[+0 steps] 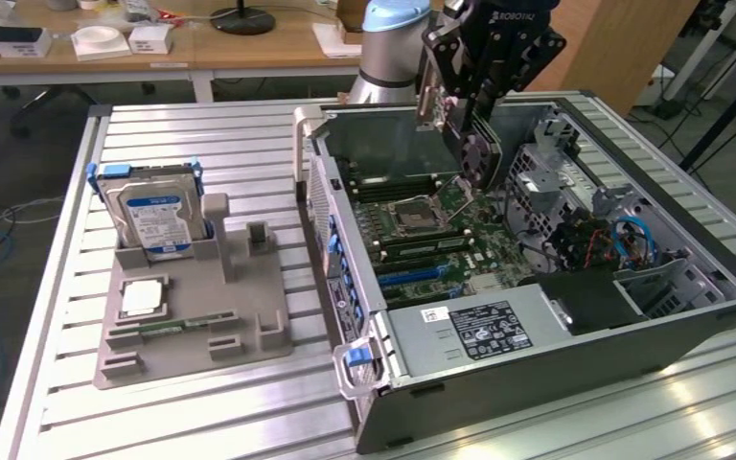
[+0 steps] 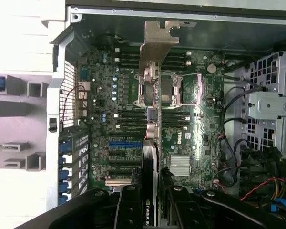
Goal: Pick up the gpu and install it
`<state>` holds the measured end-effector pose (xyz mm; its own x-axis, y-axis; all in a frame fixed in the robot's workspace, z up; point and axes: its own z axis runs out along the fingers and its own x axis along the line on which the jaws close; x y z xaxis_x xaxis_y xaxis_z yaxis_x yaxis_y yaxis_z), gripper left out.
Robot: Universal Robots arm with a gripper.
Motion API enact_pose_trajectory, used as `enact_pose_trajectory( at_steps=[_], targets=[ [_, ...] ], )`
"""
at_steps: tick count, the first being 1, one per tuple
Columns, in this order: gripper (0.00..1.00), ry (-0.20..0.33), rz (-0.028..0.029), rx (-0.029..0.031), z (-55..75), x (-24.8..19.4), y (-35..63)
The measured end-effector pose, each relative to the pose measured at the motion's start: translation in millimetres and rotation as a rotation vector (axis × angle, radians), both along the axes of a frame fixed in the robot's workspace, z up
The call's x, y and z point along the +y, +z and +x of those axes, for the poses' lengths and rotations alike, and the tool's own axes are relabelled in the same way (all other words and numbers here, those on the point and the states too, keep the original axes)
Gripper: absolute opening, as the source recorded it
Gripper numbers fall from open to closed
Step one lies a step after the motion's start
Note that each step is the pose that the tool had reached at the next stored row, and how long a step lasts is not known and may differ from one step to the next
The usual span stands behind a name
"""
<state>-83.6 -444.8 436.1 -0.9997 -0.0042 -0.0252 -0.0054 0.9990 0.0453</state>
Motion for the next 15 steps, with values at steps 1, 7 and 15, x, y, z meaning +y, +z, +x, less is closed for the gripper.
enact_pose_trajectory(
  at_steps=[1, 7, 15],
  targets=[
    [0.26, 0.001, 0.0000, 0.0000, 0.0, 0.0, 0.0],
    [0.26, 0.010, 0.0000, 0.0000, 0.0, 0.0, -0.2],
    [0.26, 0.020, 0.0000, 0.0000, 0.0, 0.0, -0.3]
  ],
)
